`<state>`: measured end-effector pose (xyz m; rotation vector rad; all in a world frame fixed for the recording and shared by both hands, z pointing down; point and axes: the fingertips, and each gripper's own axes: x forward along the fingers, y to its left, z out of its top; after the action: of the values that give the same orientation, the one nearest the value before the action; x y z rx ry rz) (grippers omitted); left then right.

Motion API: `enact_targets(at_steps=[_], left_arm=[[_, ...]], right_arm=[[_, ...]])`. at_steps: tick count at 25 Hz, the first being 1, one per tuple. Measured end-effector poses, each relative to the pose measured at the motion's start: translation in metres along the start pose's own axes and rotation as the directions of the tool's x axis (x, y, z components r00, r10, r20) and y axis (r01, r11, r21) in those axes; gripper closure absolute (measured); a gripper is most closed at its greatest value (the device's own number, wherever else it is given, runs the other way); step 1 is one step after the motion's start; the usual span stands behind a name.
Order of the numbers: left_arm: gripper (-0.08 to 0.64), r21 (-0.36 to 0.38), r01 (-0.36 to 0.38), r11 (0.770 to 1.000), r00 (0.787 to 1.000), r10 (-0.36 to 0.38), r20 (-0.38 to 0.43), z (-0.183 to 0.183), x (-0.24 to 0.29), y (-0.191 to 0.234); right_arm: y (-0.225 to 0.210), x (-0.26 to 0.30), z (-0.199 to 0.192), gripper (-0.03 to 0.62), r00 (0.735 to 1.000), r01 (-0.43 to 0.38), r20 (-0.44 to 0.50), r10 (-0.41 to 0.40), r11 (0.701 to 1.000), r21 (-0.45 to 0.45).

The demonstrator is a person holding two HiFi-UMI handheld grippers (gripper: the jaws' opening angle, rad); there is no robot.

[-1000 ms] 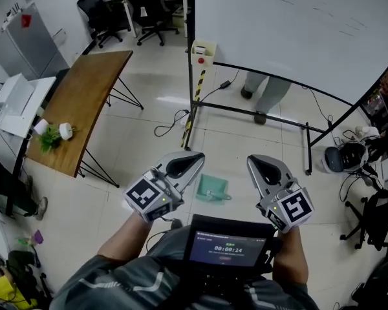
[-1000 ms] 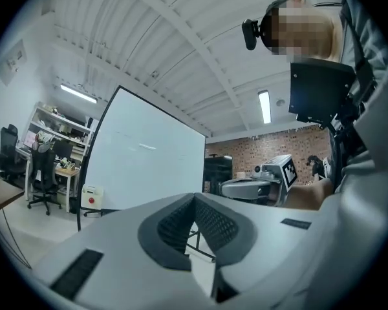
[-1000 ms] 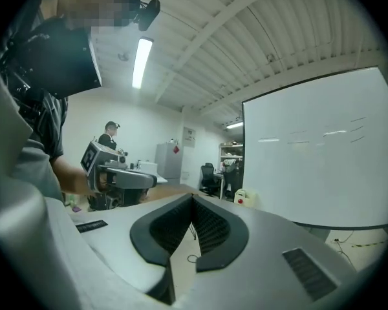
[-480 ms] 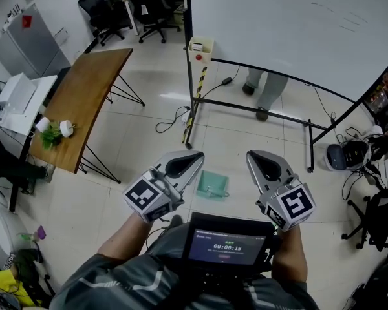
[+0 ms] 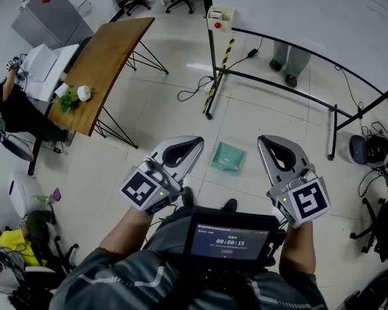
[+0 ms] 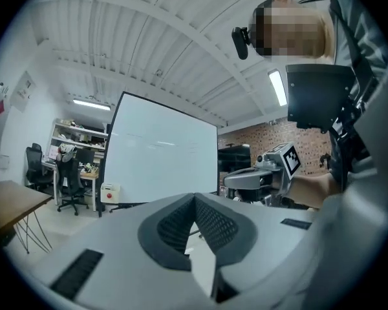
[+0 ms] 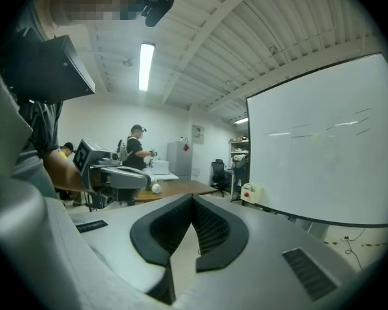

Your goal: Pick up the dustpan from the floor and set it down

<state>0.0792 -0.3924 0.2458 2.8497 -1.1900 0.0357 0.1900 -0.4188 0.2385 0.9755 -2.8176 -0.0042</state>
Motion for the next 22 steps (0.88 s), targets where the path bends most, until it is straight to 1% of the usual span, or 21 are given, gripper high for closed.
enact_targets(at_steps=[2,4,6,9,12,16,20,22], left_arm=[[0.534,-0.018,-0.005,1.0,1.0,0.005,0.003,-0.004,-0.013,-0.012],[0.534,-0.014,-0.006,1.0,1.0,0.006,0.004,-0.006,-0.031,-0.02],[0.534,-0.014,-0.006,1.0,1.0,0.006,0.017,-0.006,-0.056,-0.026],[0.534,-0.015,-0.006,1.0,0.999,0.007,0.032,-0.01,-0.109,-0.027],[0.534,-0.006,0.017,1.0,0.999,-0.016,0.035,-0.014,-0.172,-0.024],[0.534,-0.021,0.047,0.999,0.997,-0.046,0.064,-0.02,-0.265,-0.019],[0.534,-0.027,0.1,0.995,0.992,-0.098,0.085,-0.023,-0.345,-0.029],[0.534,-0.036,0.114,0.993,0.99,-0.111,0.084,-0.023,-0.378,-0.036]], right_arm=[[0.016,-0.001,-0.005,0.57,1.0,-0.03,-0.004,0.03,1.0,0.003],[0.034,-0.003,-0.004,0.571,0.999,-0.04,0.003,0.04,0.999,0.016],[0.056,-0.007,0.0,0.569,0.999,-0.026,0.021,0.025,1.0,0.015],[0.099,-0.007,0.011,0.571,0.997,0.022,0.073,-0.022,1.0,0.006],[0.15,0.0,0.014,0.571,0.996,0.073,0.054,-0.074,0.997,0.021],[0.235,0.005,0.015,0.571,0.99,0.131,0.052,-0.134,0.99,0.057],[0.316,-0.004,0.023,0.571,0.979,0.192,0.055,-0.196,0.979,0.065],[0.353,-0.013,0.028,0.571,0.975,0.208,0.062,-0.213,0.975,0.075]])
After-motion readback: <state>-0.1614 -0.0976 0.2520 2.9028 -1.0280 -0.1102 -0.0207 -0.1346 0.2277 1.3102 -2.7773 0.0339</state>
